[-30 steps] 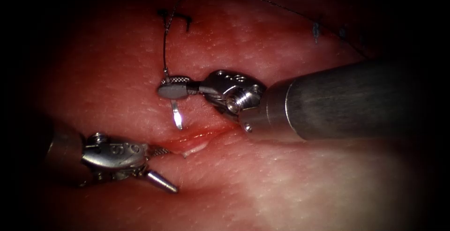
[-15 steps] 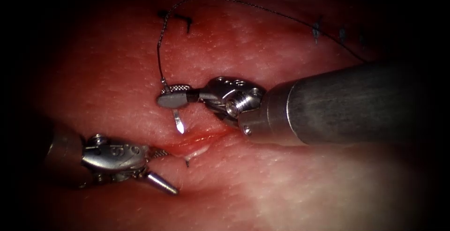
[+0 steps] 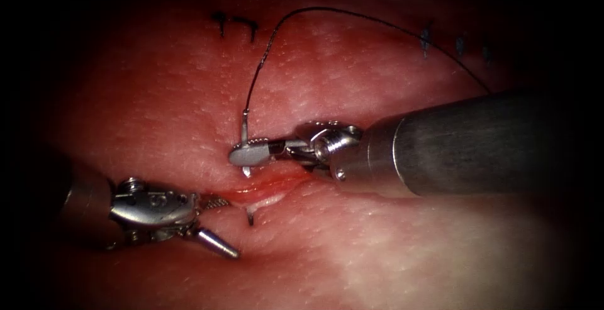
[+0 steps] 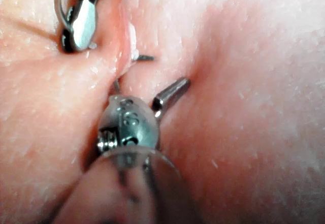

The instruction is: Wound Closure

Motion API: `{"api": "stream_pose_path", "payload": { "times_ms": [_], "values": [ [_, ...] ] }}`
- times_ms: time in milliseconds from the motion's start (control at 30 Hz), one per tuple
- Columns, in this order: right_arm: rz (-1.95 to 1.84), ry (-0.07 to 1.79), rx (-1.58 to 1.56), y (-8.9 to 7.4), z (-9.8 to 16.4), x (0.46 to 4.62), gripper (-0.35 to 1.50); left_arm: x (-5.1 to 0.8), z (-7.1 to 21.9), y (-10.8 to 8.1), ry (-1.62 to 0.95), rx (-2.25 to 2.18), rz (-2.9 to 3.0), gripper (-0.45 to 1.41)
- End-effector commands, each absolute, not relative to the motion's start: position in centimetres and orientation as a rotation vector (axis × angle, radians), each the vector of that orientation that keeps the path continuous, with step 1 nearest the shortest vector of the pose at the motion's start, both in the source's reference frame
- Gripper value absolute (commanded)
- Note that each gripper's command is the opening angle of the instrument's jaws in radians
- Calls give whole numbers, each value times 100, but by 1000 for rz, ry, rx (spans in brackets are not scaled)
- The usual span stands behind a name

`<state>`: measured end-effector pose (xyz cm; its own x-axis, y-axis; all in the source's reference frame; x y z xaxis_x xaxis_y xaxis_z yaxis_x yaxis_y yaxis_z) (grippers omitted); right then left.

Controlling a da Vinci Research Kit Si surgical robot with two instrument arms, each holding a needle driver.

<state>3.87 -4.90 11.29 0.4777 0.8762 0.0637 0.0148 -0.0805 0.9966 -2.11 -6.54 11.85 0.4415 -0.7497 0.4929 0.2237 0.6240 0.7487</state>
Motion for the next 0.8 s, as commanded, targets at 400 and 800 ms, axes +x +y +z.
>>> {"api": "stream_pose_path", "payload": {
  "times_ms": [400,800],
  "values": [
    [972,922,1390,-424,1152,390,-35,-218,1189,-667,-923,660,-664,76],
    [892,770,1595,-484,1139,404,-35,-217,1188,-667,-924,660,-664,76]
  ]
}}
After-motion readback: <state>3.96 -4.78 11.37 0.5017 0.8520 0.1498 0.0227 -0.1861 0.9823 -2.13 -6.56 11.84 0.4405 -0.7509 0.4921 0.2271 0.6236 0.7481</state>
